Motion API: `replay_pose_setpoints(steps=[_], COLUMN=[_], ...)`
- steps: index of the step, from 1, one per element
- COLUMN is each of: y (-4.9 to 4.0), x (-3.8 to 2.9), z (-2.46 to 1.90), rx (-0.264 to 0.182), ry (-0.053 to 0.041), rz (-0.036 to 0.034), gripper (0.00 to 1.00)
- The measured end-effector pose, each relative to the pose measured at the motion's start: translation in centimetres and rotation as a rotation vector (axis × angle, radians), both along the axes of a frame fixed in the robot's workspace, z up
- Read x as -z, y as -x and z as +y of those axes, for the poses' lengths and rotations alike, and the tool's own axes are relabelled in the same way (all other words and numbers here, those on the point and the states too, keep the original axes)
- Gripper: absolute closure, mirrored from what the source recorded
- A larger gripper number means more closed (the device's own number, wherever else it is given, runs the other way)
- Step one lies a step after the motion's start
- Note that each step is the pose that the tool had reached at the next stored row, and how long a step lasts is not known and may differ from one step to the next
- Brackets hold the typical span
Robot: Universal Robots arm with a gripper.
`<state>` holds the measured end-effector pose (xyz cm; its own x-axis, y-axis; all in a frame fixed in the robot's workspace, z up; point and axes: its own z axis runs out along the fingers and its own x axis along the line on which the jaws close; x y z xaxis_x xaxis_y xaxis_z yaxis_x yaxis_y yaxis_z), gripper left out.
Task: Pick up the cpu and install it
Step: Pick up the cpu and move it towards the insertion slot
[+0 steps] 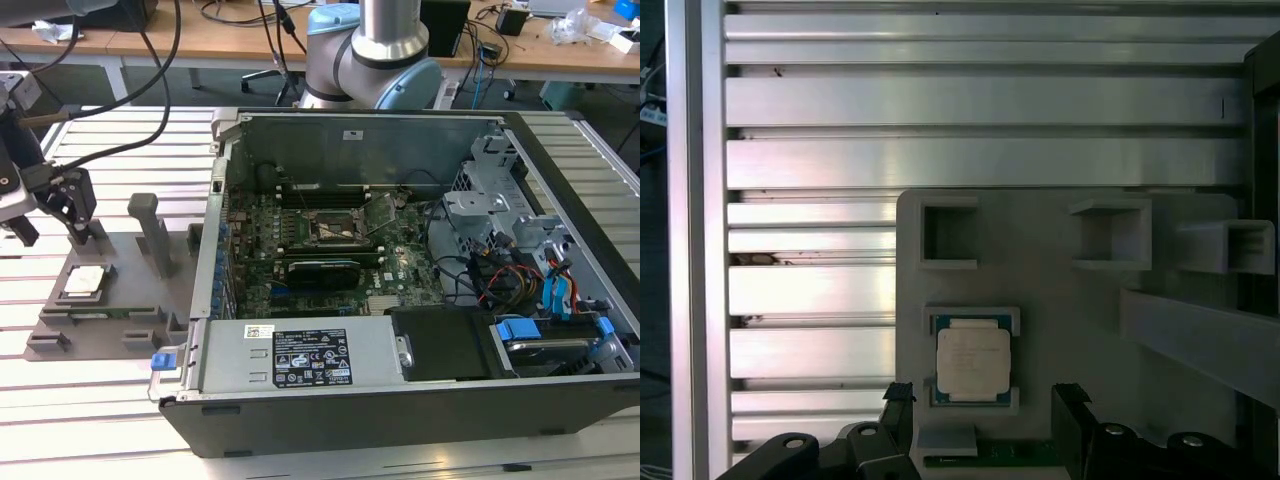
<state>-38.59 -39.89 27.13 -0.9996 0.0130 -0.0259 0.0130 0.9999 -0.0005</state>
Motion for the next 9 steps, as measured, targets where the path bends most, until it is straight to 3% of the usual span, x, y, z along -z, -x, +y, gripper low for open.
replay_pose_setpoints(steps=[9], y=[0.00], x=[0.26], z=[0.00], rx=[0.000], ry=[-0.0001], rz=[0.0000], gripper=[0.34])
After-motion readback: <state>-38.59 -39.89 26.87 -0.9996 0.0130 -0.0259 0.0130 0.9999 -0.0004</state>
